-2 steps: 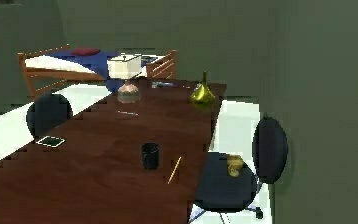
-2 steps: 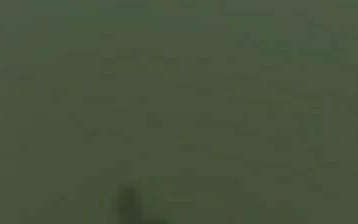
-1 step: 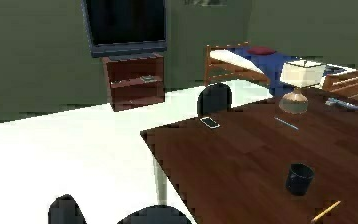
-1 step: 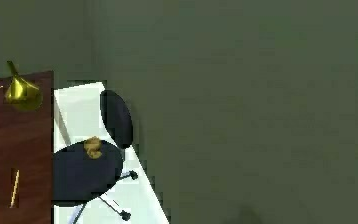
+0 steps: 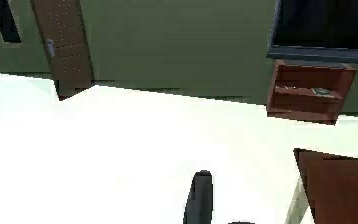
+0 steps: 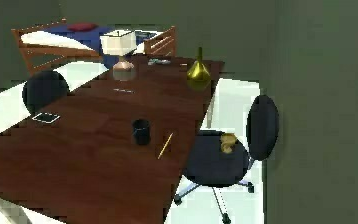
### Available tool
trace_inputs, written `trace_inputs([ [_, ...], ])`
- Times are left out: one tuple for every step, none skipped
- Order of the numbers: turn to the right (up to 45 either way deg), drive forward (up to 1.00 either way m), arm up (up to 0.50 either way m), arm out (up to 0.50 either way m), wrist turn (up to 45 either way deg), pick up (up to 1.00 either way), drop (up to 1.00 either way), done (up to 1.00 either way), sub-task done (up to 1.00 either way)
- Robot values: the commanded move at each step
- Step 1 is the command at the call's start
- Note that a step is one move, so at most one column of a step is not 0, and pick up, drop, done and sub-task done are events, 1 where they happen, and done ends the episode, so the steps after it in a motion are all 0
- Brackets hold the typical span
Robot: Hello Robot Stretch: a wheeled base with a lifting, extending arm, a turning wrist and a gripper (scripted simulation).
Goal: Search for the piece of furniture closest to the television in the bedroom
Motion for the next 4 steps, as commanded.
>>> trace_inputs([
  [-45.0,0.0,0.0,0.0,0.0,0.0,0.0,0.0,0.0],
  [-3.0,0.0,0.0,0.0,0.0,0.0,0.0,0.0,0.0],
  [0.0,0.2,0.0,0.0,0.0,0.0,0.0,0.0,0.0],
  [12.0,0.0,0.0,0.0,0.0,0.0,0.0,0.0,0.0],
])
